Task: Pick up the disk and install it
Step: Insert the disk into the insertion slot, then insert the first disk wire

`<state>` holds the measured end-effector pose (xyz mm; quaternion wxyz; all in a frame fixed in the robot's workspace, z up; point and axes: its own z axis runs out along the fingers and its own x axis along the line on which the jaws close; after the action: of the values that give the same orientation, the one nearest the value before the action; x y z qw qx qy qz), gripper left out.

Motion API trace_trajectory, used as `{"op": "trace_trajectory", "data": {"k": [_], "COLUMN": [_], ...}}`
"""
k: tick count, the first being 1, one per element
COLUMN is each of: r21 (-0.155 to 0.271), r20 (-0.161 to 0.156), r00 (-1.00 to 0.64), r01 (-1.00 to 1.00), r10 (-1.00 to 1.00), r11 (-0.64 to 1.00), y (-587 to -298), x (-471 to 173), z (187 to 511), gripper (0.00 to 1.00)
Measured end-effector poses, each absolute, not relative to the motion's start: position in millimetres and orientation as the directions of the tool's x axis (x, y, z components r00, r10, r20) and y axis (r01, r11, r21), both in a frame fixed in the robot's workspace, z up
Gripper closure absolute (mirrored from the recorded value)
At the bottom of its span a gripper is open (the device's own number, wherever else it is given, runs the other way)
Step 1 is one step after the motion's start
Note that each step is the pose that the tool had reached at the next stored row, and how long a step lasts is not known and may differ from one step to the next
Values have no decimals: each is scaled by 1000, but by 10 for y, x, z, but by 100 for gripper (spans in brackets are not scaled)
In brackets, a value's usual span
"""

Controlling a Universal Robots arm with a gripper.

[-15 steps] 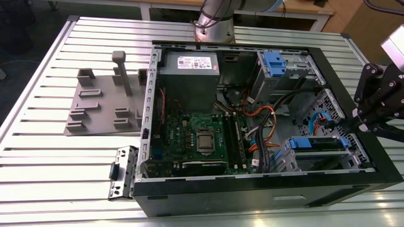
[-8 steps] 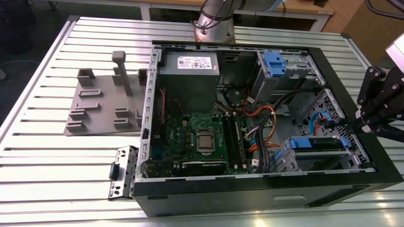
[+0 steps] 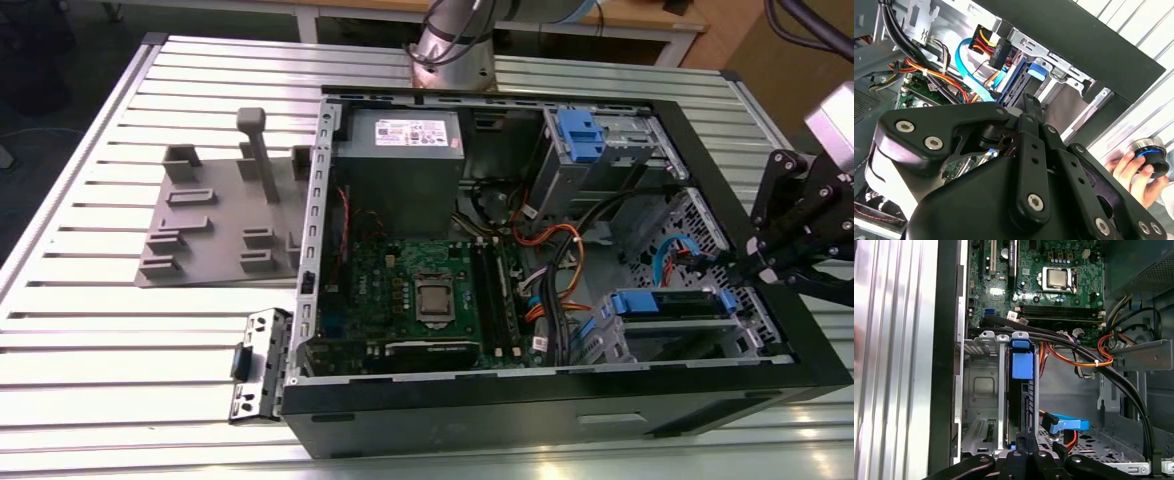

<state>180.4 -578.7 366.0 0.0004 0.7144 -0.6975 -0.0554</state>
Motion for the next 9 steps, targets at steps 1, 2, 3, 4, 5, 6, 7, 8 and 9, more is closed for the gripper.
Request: {"op": "trace_trajectory", "data": {"k": [1,2,3,4,5,6,7,8,9], "r21": [78,78,78,78,78,78,78,78,78], "r20": [-79,-78,-79,-79,-79,-79,-79,-79,-79], "r00": [21,21,21,21,21,21,21,21,21], "r01": [-997,-997,-997,-997,-997,-997,-997,-997,-997], "r10": [-997,-997,-997,-997,-997,-997,-997,-997,-997], "r11": [-27,-27,-27,-27,-27,-27,-27,-27,-27], "y": [-5787,-5786,-5787,-5787,-5787,-5787,-5787,-5787,-5787], "x": [1804,1805,1805,1805,1805,1806,1806,1806,1806], "z": [3660,3660,3659,3658,3658,3659,3658,3658,3658], "gripper": [90,90,90,90,90,90,90,90,90]}}
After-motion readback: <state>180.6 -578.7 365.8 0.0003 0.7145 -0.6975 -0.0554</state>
